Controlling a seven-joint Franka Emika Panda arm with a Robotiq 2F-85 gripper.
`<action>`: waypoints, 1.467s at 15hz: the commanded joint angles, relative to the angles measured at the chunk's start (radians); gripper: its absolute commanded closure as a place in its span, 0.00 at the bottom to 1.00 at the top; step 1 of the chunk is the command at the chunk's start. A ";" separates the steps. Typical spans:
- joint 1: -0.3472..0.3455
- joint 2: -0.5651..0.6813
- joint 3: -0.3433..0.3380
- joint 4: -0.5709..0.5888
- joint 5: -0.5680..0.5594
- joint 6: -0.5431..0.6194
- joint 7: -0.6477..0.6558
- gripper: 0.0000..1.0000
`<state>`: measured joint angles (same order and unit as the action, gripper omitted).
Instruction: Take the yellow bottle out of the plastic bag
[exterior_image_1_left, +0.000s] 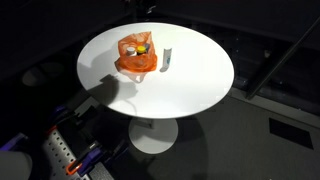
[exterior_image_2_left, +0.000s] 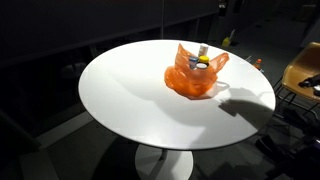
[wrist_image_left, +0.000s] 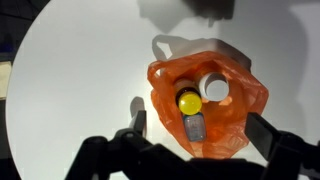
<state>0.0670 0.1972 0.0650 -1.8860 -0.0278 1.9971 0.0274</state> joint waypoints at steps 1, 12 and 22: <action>-0.001 0.054 0.001 0.019 0.009 0.051 -0.029 0.00; 0.005 0.229 0.021 0.051 0.016 0.155 -0.081 0.00; 0.021 0.355 0.014 0.158 -0.001 0.146 -0.060 0.00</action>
<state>0.0794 0.5131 0.0839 -1.7875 -0.0261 2.1599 -0.0262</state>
